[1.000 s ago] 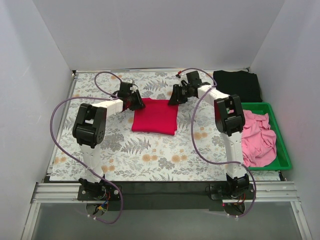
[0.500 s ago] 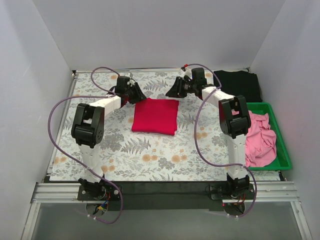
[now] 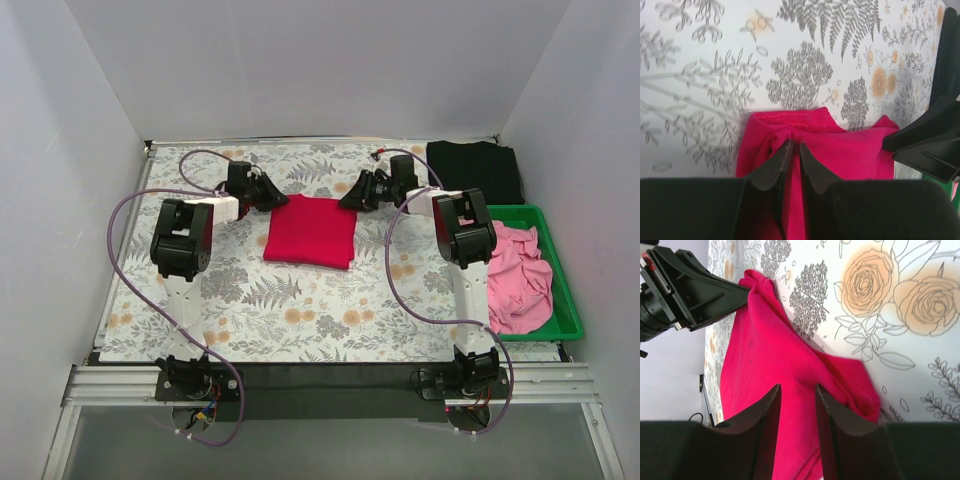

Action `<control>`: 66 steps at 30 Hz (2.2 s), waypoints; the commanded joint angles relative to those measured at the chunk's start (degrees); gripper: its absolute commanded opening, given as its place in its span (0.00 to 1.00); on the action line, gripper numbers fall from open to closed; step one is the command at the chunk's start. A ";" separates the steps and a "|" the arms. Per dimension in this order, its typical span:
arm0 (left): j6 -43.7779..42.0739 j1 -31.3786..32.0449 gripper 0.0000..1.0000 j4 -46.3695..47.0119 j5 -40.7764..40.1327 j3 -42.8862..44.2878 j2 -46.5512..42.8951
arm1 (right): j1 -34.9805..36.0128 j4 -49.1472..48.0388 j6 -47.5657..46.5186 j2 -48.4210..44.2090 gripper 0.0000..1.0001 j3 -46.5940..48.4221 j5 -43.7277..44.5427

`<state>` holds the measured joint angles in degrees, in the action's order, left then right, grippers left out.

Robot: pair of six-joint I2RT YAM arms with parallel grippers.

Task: Fold and stack the t-shirts
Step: Fold the tshirt

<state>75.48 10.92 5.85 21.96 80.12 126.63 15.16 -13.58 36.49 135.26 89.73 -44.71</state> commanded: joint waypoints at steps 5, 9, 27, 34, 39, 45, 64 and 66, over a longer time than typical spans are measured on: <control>1.87 0.33 0.17 -3.64 -2.44 -14.98 -14.02 | -0.74 0.75 -4.06 -7.81 0.36 -6.06 0.41; -0.77 0.33 0.33 -8.45 -5.25 -13.59 -21.41 | -0.22 0.84 -3.80 -14.92 0.36 -8.78 -1.61; 6.78 12.46 0.20 -10.16 -7.09 -38.89 -42.70 | 16.48 -4.69 -2.56 -27.09 0.37 -30.32 -2.14; 7.92 12.46 0.12 -11.47 -9.64 -39.42 -36.55 | 16.83 -6.89 -3.70 -18.30 0.36 -30.76 -0.02; 9.68 11.24 0.00 -13.76 -12.20 -43.55 -36.36 | 15.17 -7.77 -4.41 -16.60 0.34 -34.70 0.15; 8.54 10.26 0.00 -14.90 -12.20 -46.98 -39.26 | 11.39 -7.68 -6.34 -23.89 0.34 -37.87 -2.84; 6.78 8.51 0.13 -20.79 -11.94 -38.83 -44.88 | 0.40 -6.46 -10.22 -29.69 0.30 -44.22 -5.66; 6.61 7.72 0.21 -20.96 -11.59 -35.92 -45.50 | 0.22 -5.76 -8.46 -31.63 0.31 -40.02 -4.95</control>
<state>83.68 20.08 -12.08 12.51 39.33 84.66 15.97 -21.45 28.21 107.85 45.45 -53.08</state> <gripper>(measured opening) 0.186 0.310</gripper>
